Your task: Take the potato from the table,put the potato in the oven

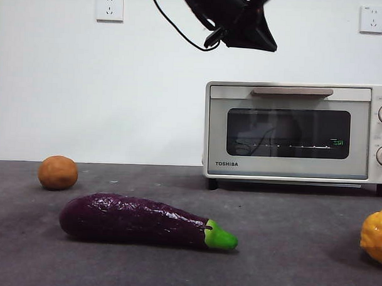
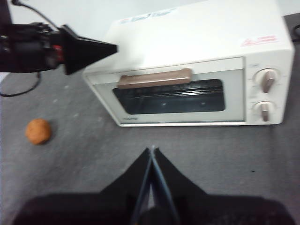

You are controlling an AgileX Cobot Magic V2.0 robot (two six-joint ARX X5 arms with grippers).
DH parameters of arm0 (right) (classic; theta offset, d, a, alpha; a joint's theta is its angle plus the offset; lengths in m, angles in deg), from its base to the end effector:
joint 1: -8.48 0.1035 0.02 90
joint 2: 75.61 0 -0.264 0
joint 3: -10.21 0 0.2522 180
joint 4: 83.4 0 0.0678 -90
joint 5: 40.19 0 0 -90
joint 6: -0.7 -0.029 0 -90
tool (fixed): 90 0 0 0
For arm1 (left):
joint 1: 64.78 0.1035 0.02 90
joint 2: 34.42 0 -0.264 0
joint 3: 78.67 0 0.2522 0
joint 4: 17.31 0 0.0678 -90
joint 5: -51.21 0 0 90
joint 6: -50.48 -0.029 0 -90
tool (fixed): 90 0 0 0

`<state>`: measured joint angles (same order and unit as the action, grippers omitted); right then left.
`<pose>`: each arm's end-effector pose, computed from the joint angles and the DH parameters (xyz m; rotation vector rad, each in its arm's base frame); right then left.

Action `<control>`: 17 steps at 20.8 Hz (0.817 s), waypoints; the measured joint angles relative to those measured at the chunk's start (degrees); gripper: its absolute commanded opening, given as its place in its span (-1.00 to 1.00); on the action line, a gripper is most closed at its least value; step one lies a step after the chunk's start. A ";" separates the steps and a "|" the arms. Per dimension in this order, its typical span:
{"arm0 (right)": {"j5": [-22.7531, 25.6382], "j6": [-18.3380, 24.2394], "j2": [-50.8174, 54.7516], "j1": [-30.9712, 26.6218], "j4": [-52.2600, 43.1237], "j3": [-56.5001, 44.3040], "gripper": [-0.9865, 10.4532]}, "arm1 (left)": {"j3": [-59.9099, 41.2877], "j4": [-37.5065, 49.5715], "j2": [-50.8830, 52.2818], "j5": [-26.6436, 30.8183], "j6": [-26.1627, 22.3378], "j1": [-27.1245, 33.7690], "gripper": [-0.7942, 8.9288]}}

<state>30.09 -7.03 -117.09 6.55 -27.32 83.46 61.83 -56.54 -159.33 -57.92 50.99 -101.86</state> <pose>0.1236 0.0056 0.3720 0.2119 0.4388 0.2774 0.3941 -0.3098 0.3496 0.0589 0.4284 -0.9647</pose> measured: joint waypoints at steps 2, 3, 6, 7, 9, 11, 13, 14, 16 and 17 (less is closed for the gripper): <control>-0.24 0.00 -0.57 0.04 0.00 0.00 -0.83 | 0.02 0.20 0.00 3.96 -5.01 -1.14 -0.85; -0.24 0.00 -0.85 0.04 -0.02 0.00 -0.83 | 0.02 0.26 0.00 5.03 -6.93 -1.51 -0.85; -0.37 0.00 -1.57 0.11 0.02 0.00 -0.83 | 0.02 0.26 0.00 5.81 -12.02 -2.34 -0.85; -0.48 -0.07 -1.81 0.33 0.02 0.00 -0.83 | 0.02 0.31 -0.07 6.64 -13.25 -2.51 -0.85; -0.74 -0.22 -1.95 0.87 0.00 0.00 -0.83 | 0.02 0.72 -0.28 8.15 -14.84 -2.64 -0.86; -1.09 -0.24 -1.86 1.57 -0.02 0.00 -0.83 | 0.33 0.83 -1.03 8.39 -15.85 -2.64 -0.86; -1.22 -0.24 -1.88 2.12 0.00 0.00 -0.83 | 0.35 0.72 -1.95 8.52 -16.24 -2.58 -0.86; -1.25 -0.24 -1.88 2.40 -0.04 0.00 -0.83 | 0.35 0.42 -2.47 8.52 -16.44 -2.58 -0.86; -1.27 -0.24 -1.97 2.67 0.00 0.00 -0.83 | 0.35 0.00 -3.43 8.52 -16.63 -2.56 -0.86; -1.27 -0.24 -1.97 2.67 0.00 0.00 -0.83 | 0.35 -0.09 -3.72 8.52 -16.74 -2.56 -0.85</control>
<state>28.82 -7.27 -119.05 9.21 -27.32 83.46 62.18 -56.63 -163.04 -49.40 34.25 -104.42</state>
